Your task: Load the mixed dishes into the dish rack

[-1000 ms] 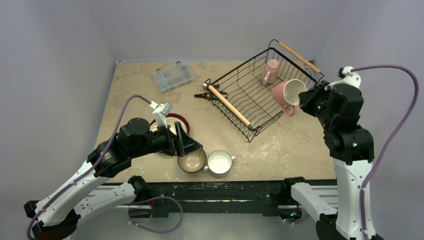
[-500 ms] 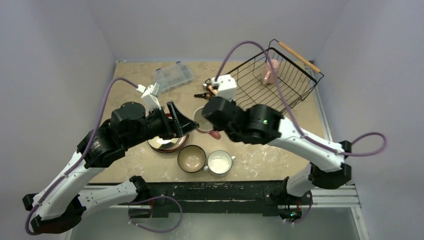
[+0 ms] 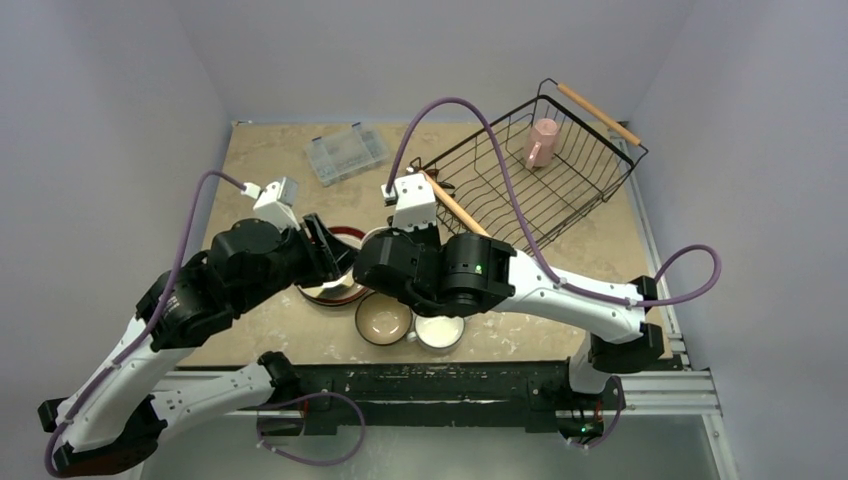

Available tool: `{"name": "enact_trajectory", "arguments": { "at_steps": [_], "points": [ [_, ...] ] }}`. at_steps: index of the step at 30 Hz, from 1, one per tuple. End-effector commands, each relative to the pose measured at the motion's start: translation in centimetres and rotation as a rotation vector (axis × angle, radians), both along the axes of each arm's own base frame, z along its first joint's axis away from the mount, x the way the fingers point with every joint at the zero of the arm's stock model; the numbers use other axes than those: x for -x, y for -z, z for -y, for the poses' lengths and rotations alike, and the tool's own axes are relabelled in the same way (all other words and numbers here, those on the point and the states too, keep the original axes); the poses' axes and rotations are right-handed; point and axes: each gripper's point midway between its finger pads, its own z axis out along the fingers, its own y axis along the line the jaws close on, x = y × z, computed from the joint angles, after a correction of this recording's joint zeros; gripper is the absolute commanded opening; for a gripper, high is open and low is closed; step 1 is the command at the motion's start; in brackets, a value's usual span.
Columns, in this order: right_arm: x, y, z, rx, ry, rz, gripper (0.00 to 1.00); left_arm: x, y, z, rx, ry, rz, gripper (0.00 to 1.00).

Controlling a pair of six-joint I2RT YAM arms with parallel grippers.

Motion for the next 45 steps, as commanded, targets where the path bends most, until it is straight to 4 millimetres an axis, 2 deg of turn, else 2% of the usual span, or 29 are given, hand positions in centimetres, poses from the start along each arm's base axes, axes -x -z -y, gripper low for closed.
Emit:
{"name": "enact_trajectory", "arguments": {
  "at_steps": [1, 12, 17, 20, 22, 23, 27, 29, 35, 40, 42, 45],
  "points": [
    [-0.3, -4.5, 0.1, -0.169, 0.059, 0.088, 0.00, -1.1, 0.8, -0.3, -0.075, -0.033, 0.013, 0.45],
    [0.9, -4.0, -2.5, -0.115, 0.035, 0.109, 0.00, -2.6, 2.7, 1.0, -0.155, -0.019, 0.003, 0.46],
    [1.4, -4.3, -3.0, -0.131, 0.025, 0.114, 0.00, -2.7, 3.7, 0.2, -0.171, -0.046, 0.007, 0.26],
    [1.8, -4.4, -3.4, -0.149, -0.002, 0.111, 0.00, -2.6, 3.8, 0.2, -0.142, -0.048, 0.032, 0.02],
    [2.1, -4.5, -3.9, -0.162, -0.027, 0.107, 0.00, -2.6, 3.7, 0.1, -0.121, -0.054, 0.048, 0.00],
    [2.2, -4.5, -4.0, -0.166, -0.040, 0.101, 0.05, -2.6, 3.3, 0.0, -0.100, -0.058, 0.066, 0.00],
    [3.1, -4.1, -4.3, -0.179, -0.108, 0.059, 0.40, -2.5, 2.8, -0.5, -0.044, -0.078, 0.111, 0.00],
    [4.3, -3.5, -4.5, -0.210, -0.173, -0.010, 0.54, -2.4, 2.3, -0.8, -0.001, -0.090, 0.138, 0.00],
    [6.5, -2.3, -3.1, -0.280, -0.309, -0.090, 0.88, -1.0, 1.6, -1.3, 0.108, -0.058, 0.191, 0.00],
    [8.3, -0.8, -1.8, -0.393, -0.348, -0.227, 0.99, 0.3, 1.4, -2.4, 0.229, -0.051, 0.273, 0.00],
    [9.3, -1.4, -2.5, -0.553, -0.402, -0.335, 0.99, 0.7, 0.6, -2.7, 0.307, -0.043, 0.347, 0.00],
    [10.9, -3.5, -4.1, -0.932, -0.554, -0.514, 0.98, 1.0, -0.7, -3.1, 0.433, -0.046, 0.452, 0.00]
  ]
}}
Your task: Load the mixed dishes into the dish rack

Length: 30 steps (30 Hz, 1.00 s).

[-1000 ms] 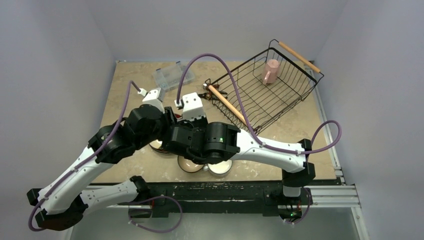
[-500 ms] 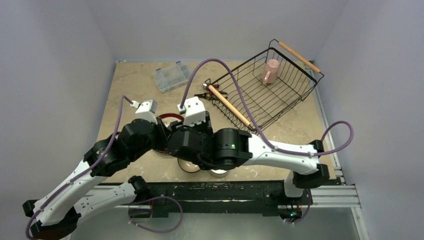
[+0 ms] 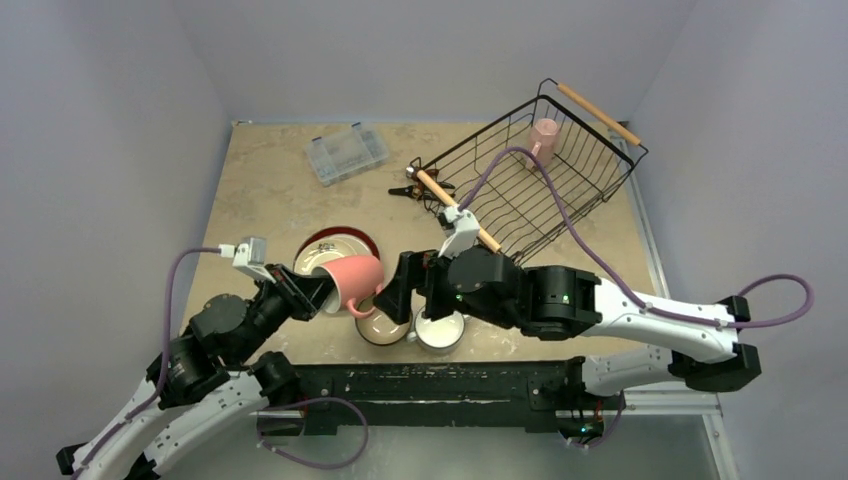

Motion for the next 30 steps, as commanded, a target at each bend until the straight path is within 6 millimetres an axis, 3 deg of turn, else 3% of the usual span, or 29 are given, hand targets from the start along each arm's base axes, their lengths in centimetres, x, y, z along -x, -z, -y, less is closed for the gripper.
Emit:
{"name": "enact_trajectory", "arguments": {
  "at_steps": [1, 6, 10, 15, 18, 30],
  "points": [
    [3.6, -5.2, -3.0, -0.573, -0.253, -0.335, 0.97, 0.0, -7.3, 0.4, 0.350, 0.009, 0.258, 0.00],
    [2.8, -6.5, -1.8, -0.761, -0.243, -0.437, 0.99, 0.5, -8.1, 0.2, 0.443, 0.024, 0.313, 0.00],
    [3.8, -6.2, -3.6, -0.871, -0.322, -0.606, 0.96, 0.9, -9.2, 0.7, 0.476, 0.064, 0.372, 0.00],
    [5.3, -5.3, -6.6, -0.921, -0.461, -0.763, 0.71, 1.3, -10.7, 1.4, 0.564, 0.108, 0.430, 0.00],
    [5.3, -4.8, -7.1, -0.942, -0.483, -0.790, 0.68, 1.4, -11.0, 1.7, 0.612, 0.124, 0.443, 0.00],
    [2.1, -4.6, -3.7, -0.990, -0.271, -0.687, 0.65, 2.0, -10.9, 1.8, 0.619, 0.151, 0.453, 0.00]
  ]
}}
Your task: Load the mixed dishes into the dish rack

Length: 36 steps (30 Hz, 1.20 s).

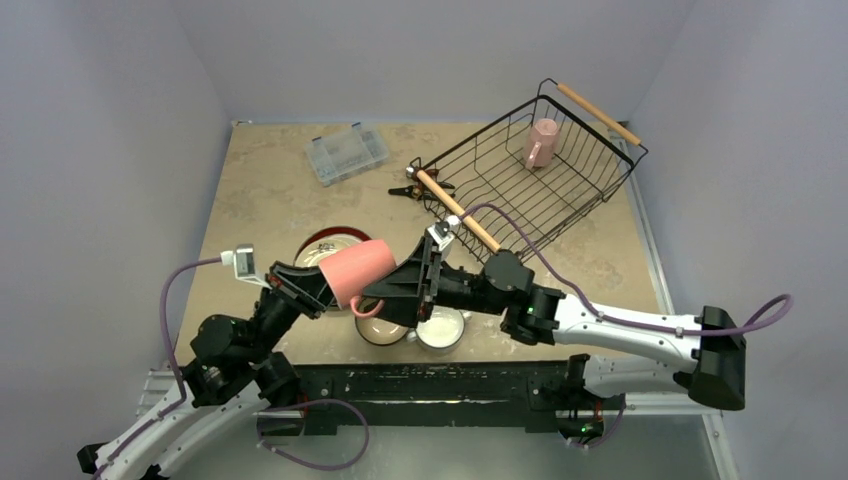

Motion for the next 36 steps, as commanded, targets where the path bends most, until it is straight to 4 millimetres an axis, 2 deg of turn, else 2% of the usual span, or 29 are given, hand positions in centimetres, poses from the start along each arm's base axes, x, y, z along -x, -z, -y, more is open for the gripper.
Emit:
{"name": "enact_trajectory", "arguments": {
  "at_steps": [1, 5, 9, 12, 15, 19, 21, 24, 25, 27, 30, 33, 36],
  "points": [
    [-1.5, -2.3, 1.5, -0.056, 0.103, 0.015, 0.65, 1.7, -5.4, -1.4, 0.184, 0.031, 0.120, 0.00],
    [-1.4, -3.4, 0.6, -0.056, 0.082, 0.039, 0.64, 1.6, -5.4, -0.9, 0.184, 0.046, 0.121, 0.00],
    [-1.5, -3.7, -0.4, -0.060, 0.061, 0.039, 0.52, 1.8, -5.7, -0.3, 0.184, 0.075, 0.131, 0.00],
    [-1.5, -3.9, -0.6, -0.054, 0.059, 0.053, 0.49, 1.8, -5.6, -0.1, 0.170, 0.082, 0.126, 0.00],
    [-1.6, -3.8, -0.6, -0.044, 0.068, 0.064, 0.34, 1.7, -5.3, 0.0, 0.159, 0.081, 0.115, 0.00],
    [-1.9, -3.2, -0.2, -0.029, 0.096, 0.072, 0.00, 1.5, -4.7, 0.2, 0.149, 0.078, 0.094, 0.00],
    [-1.9, -3.0, 0.0, -0.019, 0.102, 0.095, 0.00, 1.1, -4.1, 0.1, 0.146, 0.068, 0.035, 0.00],
    [-2.3, -3.2, 0.6, 0.017, 0.144, 0.145, 0.00, 0.2, -1.4, -0.3, 0.058, 0.022, -0.157, 0.02],
    [-2.8, -3.0, 0.9, 0.054, 0.174, 0.168, 0.00, 0.2, 0.4, -0.5, -0.009, 0.003, -0.232, 0.13],
    [-3.9, -2.8, 1.7, 0.142, 0.250, 0.222, 0.00, 0.4, 1.3, -1.2, -0.075, -0.017, -0.289, 0.38],
    [-6.3, -2.2, 4.2, 0.300, 0.403, 0.298, 0.00, 1.0, 2.5, -2.2, -0.134, -0.035, -0.329, 0.62],
    [-8.9, -1.5, 7.4, 0.477, 0.553, 0.413, 0.00, 1.7, 3.9, -3.8, -0.155, -0.068, -0.373, 0.75],
    [-12.3, -0.6, 12.6, 0.758, 0.754, 0.525, 0.00, 2.3, 5.2, -5.4, -0.168, -0.102, -0.403, 0.81]
  ]
}}
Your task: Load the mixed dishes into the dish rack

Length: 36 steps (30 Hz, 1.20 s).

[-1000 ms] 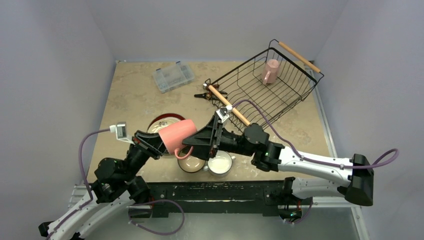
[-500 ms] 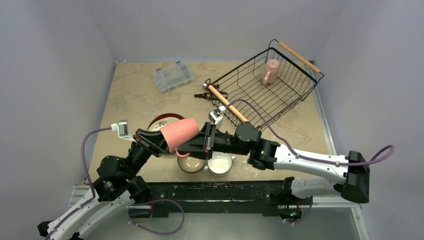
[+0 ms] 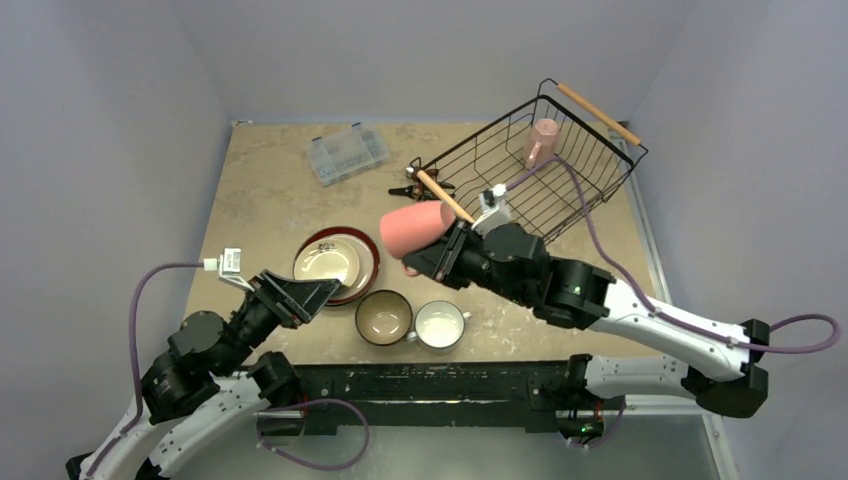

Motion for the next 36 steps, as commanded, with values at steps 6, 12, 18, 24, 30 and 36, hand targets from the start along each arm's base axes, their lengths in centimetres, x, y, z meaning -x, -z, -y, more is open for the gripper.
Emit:
{"name": "enact_trajectory", "arguments": {
  "at_steps": [6, 12, 18, 24, 30, 36],
  "points": [
    [-10.3, -3.2, 19.5, 0.822, 0.745, 0.437, 0.00, 2.0, 4.1, -4.4, -0.085, -0.082, -0.122, 0.89],
    [-14.7, -3.4, 24.0, 1.048, 0.904, 0.463, 0.00, 2.5, 4.7, -4.4, -0.134, -0.056, -0.146, 0.91],
    [-21.0, 0.6, 27.8, 1.206, 0.952, 0.336, 0.00, 3.1, 5.2, -3.9, -0.201, -0.010, -0.189, 0.90],
    [-27.1, 5.8, 31.3, 1.265, 0.947, 0.185, 0.00, 3.6, 5.9, -3.8, -0.228, 0.017, -0.219, 0.91],
    [-31.9, 11.4, 33.5, 1.299, 0.894, 0.054, 0.00, 3.7, 6.6, -4.0, -0.219, 0.007, -0.232, 0.90],
    [-34.2, 13.5, 36.5, 1.232, 0.918, 0.002, 0.00, 3.8, 6.9, -4.1, -0.233, 0.008, -0.236, 0.91]
  ]
}}
